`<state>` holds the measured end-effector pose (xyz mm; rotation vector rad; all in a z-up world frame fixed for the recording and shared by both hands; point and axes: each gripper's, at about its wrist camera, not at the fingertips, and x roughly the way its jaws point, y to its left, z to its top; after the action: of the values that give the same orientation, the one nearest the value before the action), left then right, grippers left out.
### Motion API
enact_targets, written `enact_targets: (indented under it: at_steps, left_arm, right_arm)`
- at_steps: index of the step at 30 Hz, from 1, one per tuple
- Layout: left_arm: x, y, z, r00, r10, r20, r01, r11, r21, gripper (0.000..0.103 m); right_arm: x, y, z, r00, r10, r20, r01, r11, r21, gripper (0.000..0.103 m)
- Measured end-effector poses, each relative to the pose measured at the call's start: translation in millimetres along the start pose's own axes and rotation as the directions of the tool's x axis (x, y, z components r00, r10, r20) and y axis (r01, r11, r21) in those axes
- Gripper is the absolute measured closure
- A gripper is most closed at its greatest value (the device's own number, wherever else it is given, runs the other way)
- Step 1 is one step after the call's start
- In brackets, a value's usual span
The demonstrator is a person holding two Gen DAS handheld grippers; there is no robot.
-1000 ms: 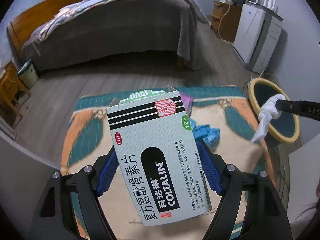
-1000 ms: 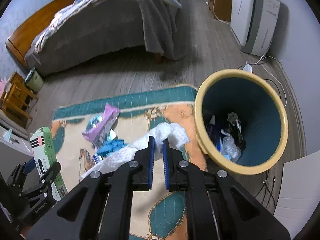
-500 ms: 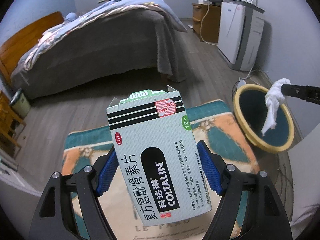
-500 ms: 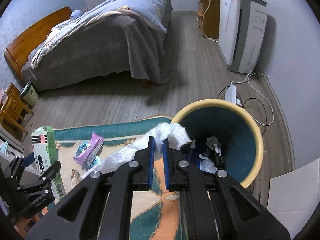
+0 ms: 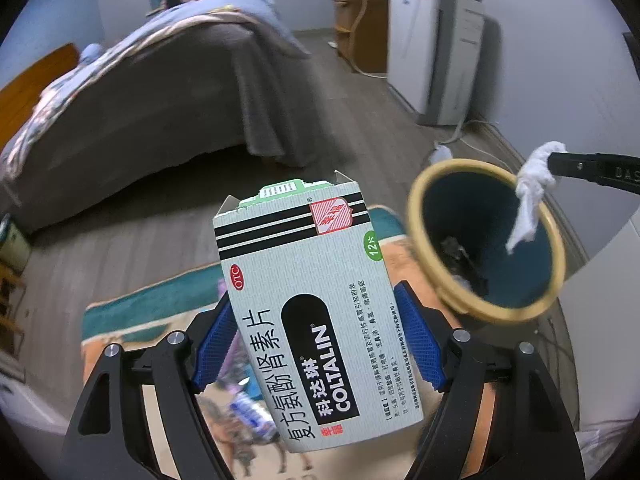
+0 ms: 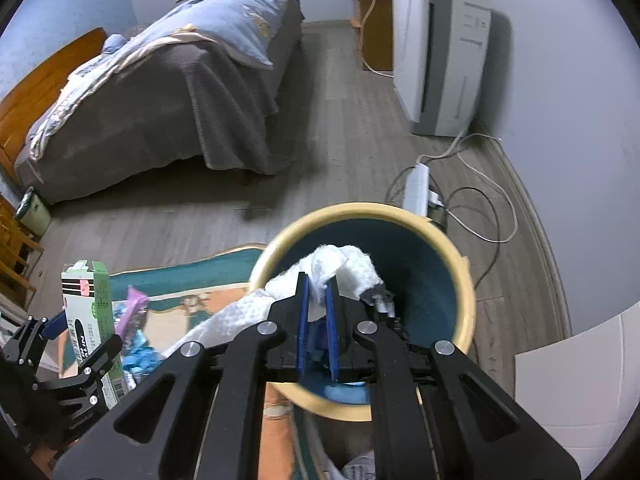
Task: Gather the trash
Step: 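Carry tissue and medicine box over the bin and open both grippers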
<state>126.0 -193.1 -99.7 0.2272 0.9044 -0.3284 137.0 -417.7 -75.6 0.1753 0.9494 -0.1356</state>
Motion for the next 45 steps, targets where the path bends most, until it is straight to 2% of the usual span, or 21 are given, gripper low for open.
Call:
enact_targets:
  at_steps: [13, 17, 21, 24, 29, 36, 43, 45]
  left_arm:
    - [17, -69, 23, 0.993, -0.116, 0.001, 0.114, 0.983, 0.141, 0.026]
    - [20, -84, 26, 0.982, -0.186, 0.009, 0.182, 0.969, 0.165, 0.026]
    - [31, -98, 31, 0.969, -0.246, 0.026, 0.237, 0.952, 0.192, 0.026]
    - [43, -107, 37, 0.965, -0.261, 0.019, 0.252, 0.948, 0.196, 0.026]
    - [66, -125, 43, 0.963, -0.268, -0.015, 0.264, 0.936, 0.232, 0.026]
    - [86, -136, 49, 0.971, -0.237, -0.034, 0.237, 0.937, 0.257, 0.025]
    - [85, -125, 52, 0.973, -0.231, -0.002, 0.224, 0.943, 0.245, 0.020]
    - [84, -124, 52, 0.973, -0.231, -0.001, 0.224, 0.944, 0.240, 0.020]
  right_arm:
    - [21, -50, 2, 0.996, -0.089, -0.025, 0.089, 0.996, 0.028, 0.095]
    - [29, -65, 3, 0.991, -0.132, -0.023, 0.133, 0.991, 0.030, 0.095]
    - [34, -85, 3, 0.989, -0.144, -0.026, 0.146, 0.985, 0.093, 0.095]
    - [39, -98, 0, 0.986, -0.158, -0.048, 0.163, 0.976, 0.144, 0.095]
    - [52, -106, -6, 0.970, -0.221, -0.103, 0.234, 0.961, 0.146, 0.095]
    - [69, -106, -15, 0.972, -0.183, -0.146, 0.206, 0.964, 0.166, 0.095]
    - [70, -93, -14, 0.988, -0.107, -0.110, 0.124, 0.980, 0.159, 0.095]
    - [70, -91, -13, 0.991, -0.078, -0.108, 0.095, 0.982, 0.165, 0.091]
